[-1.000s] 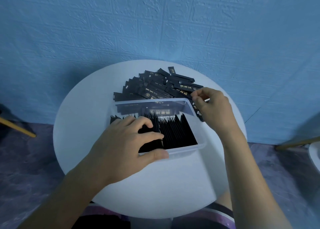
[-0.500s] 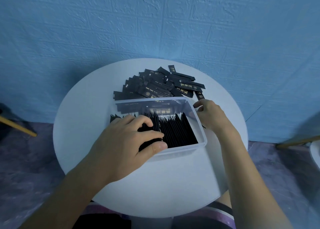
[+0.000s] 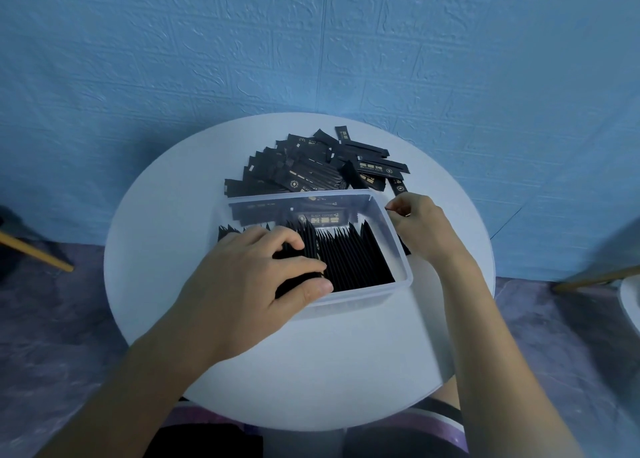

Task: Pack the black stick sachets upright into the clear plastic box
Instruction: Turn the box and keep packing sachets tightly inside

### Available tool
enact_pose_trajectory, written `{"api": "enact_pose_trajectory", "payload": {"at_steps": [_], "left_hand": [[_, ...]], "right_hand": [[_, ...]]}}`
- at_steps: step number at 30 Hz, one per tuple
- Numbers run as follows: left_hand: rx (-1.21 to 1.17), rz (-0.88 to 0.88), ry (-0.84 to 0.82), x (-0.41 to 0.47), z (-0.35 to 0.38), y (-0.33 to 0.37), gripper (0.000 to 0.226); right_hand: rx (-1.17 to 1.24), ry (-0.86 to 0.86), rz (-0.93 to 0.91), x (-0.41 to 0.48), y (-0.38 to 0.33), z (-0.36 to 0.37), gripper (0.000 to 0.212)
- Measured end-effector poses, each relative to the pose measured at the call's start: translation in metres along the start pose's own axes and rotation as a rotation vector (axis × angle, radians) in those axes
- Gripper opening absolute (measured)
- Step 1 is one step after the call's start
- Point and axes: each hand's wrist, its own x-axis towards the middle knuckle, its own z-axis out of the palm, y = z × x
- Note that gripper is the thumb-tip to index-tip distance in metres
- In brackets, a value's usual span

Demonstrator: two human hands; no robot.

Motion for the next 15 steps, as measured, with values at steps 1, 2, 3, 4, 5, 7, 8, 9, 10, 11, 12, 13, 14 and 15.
{"api": "enact_pose_trajectory", "payload": {"at_steps": [1, 2, 3, 4, 5, 7, 8, 9, 10, 11, 12, 13, 14, 15], "left_hand": [[-0.001, -0.003, -0.002, 0.0, 0.0, 0.0, 0.062], [-0.001, -0.006, -0.003, 0.0, 0.0, 0.0, 0.061], [-0.002, -0.008, -0.002, 0.001, 0.0, 0.0, 0.061], [-0.004, -0.011, 0.001, 0.001, 0.0, 0.001, 0.061], [-0.004, -0.012, 0.004, 0.0, 0.0, 0.001, 0.06], [-0.001, -0.01, 0.004, 0.0, 0.0, 0.001, 0.059], [0.002, -0.009, 0.006, 0.0, 0.0, 0.0, 0.058], [0.004, -0.009, 0.008, 0.0, 0.0, 0.0, 0.058], [0.005, -0.01, 0.008, 0.0, 0.0, 0.0, 0.057], [0.004, -0.011, 0.008, 0.0, 0.001, 0.0, 0.057], [0.005, -0.012, 0.009, 0.0, 0.001, 0.0, 0.056], [0.008, -0.012, 0.01, 0.0, 0.001, 0.0, 0.056], [0.011, -0.013, 0.01, 0.0, 0.001, 0.0, 0.055], [0.012, -0.013, 0.008, 0.0, 0.001, 0.0, 0.055]], "right_hand": [[0.005, 0.003, 0.002, 0.0, 0.001, -0.001, 0.007], [0.009, 0.007, 0.005, 0.001, 0.001, -0.001, 0.006], [0.014, 0.01, 0.003, 0.002, 0.001, -0.001, 0.005], [0.02, 0.012, -0.004, 0.003, 0.001, 0.0, 0.005], [0.026, 0.014, -0.016, 0.004, -0.001, 0.001, 0.005], [0.031, 0.011, -0.043, 0.006, -0.005, 0.002, 0.007], [0.033, 0.007, -0.055, 0.006, -0.008, 0.004, 0.007], [0.033, 0.005, -0.069, 0.006, -0.011, 0.005, 0.007], [0.029, 0.006, -0.087, 0.006, -0.013, 0.006, 0.008], [0.019, 0.007, -0.109, 0.005, -0.016, 0.008, 0.009], [0.005, 0.007, -0.13, 0.005, -0.017, 0.009, 0.01], [-0.012, 0.005, -0.146, 0.005, -0.019, 0.01, 0.01], [-0.032, 0.001, -0.157, 0.006, -0.021, 0.011, 0.013], [-0.055, -0.007, -0.161, 0.006, -0.022, 0.012, 0.02]]}}
